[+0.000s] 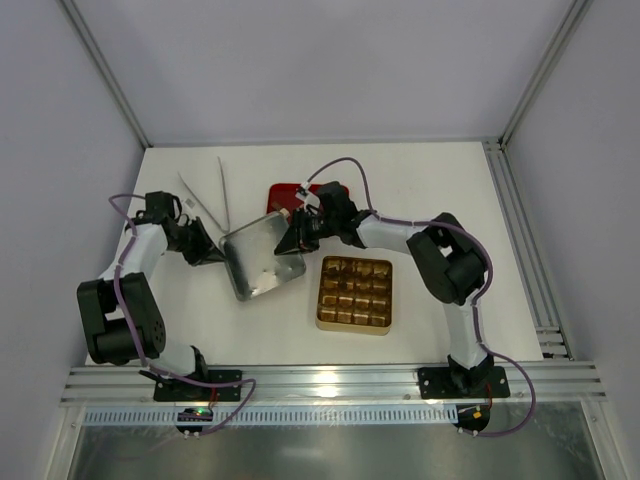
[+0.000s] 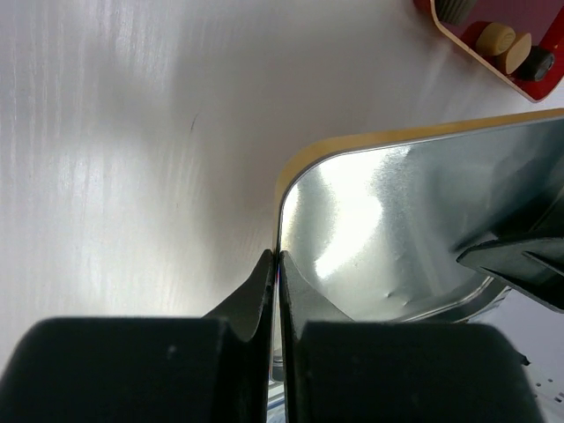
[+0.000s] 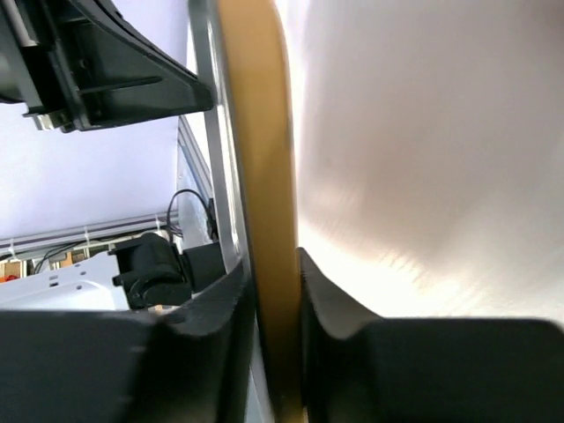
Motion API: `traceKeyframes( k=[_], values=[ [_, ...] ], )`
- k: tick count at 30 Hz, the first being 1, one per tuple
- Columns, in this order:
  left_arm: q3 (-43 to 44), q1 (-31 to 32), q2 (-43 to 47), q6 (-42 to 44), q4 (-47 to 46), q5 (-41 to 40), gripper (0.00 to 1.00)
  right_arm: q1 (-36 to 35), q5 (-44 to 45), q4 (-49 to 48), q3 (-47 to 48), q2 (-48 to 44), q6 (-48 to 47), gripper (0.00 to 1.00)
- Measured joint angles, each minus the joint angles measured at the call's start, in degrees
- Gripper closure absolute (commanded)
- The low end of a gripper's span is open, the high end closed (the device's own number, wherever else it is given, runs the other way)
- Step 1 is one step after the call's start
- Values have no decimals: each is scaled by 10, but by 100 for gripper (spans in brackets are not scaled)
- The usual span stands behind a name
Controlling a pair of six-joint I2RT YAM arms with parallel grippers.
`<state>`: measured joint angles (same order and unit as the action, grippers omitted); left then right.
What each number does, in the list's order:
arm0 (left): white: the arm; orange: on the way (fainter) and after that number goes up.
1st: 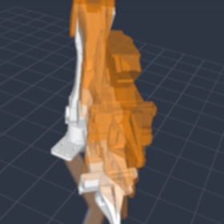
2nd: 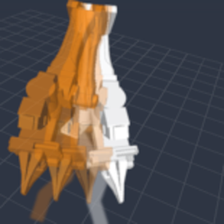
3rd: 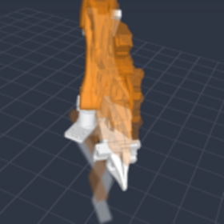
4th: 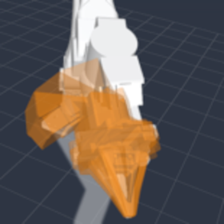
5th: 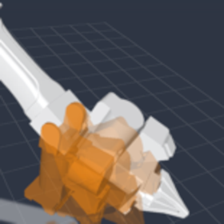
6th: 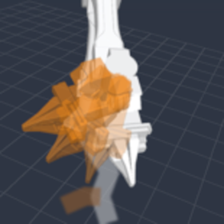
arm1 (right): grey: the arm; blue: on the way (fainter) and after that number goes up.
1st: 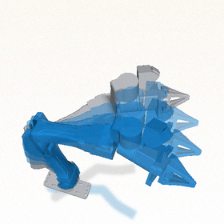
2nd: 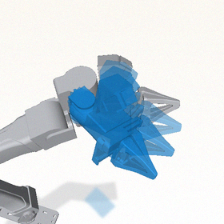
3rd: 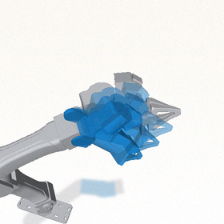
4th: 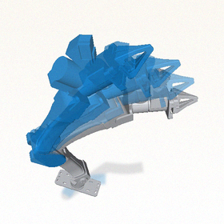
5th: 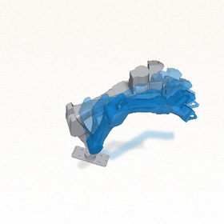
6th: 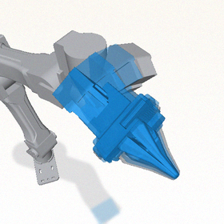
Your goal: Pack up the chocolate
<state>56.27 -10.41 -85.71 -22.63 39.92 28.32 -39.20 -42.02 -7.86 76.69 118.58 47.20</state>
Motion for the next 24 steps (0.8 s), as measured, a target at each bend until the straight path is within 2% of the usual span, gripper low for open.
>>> traceKeyframes(
  k=[2, 6, 11, 15, 21, 24],
  values=[
    [2, 3, 6, -3, 1, 0, 100, 0, -2, -6, -2, -7, 6, 80],
    [15, 10, 20, -10, 2, -4, 99, 1, -6, -16, -11, -18, 19, 96],
    [20, 24, 39, -14, 2, -14, 90, 4, -6, -20, -23, -34, 34, 96],
    [24, 33, 57, -24, 2, -22, 77, 6, -4, -18, -33, -56, 43, 96],
    [36, 35, 82, -30, 1, -41, 61, 15, -3, -8, -38, -92, 55, 96],
    [45, 37, 90, -37, 3, -45, 58, 23, 0, 4, -38, -111, 56, 96]
  ],
)
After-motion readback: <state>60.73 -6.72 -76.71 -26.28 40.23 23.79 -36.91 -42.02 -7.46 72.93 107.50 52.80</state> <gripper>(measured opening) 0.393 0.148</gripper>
